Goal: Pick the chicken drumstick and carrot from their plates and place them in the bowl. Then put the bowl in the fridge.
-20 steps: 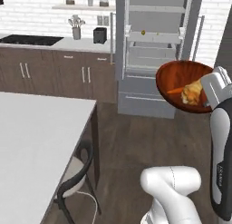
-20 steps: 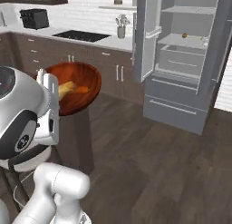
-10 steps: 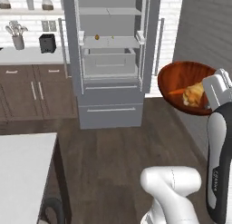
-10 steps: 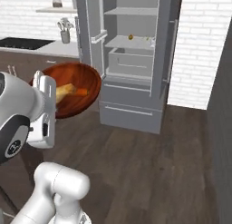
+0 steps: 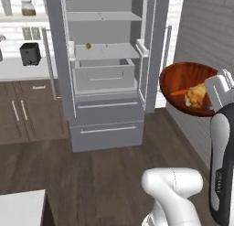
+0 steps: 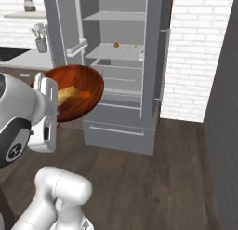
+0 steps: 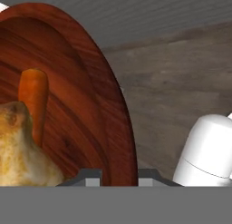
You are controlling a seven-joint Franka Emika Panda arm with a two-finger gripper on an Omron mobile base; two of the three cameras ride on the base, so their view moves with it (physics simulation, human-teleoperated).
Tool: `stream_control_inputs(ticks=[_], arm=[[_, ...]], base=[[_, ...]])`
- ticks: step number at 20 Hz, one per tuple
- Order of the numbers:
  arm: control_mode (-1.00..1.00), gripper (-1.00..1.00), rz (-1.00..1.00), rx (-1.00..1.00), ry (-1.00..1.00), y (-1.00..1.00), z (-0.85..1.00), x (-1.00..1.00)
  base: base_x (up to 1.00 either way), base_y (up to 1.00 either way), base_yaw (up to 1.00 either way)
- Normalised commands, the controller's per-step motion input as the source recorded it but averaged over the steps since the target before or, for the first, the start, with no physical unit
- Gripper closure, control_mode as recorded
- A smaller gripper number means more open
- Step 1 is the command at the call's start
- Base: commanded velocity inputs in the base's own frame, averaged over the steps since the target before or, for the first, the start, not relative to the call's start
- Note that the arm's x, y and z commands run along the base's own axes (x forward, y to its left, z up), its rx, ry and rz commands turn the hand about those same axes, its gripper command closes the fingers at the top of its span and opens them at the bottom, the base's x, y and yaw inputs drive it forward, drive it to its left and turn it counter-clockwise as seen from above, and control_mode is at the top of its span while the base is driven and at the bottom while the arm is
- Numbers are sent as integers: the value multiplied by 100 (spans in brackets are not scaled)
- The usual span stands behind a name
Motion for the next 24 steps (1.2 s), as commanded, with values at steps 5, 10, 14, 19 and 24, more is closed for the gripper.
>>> stream_control_inputs(ticks=[5,10,14,19,24], arm=[[100,100,0,0,0,0,0,0],[100,100,0,0,0,0,0,0],[100,100,0,0,0,0,0,0],[100,100,0,0,0,0,0,0],[100,100,0,0,0,0,0,0]], base=[[100,-7,-4],[100,36,-2],[100,29,0],[100,40,-1],[100,30,0]])
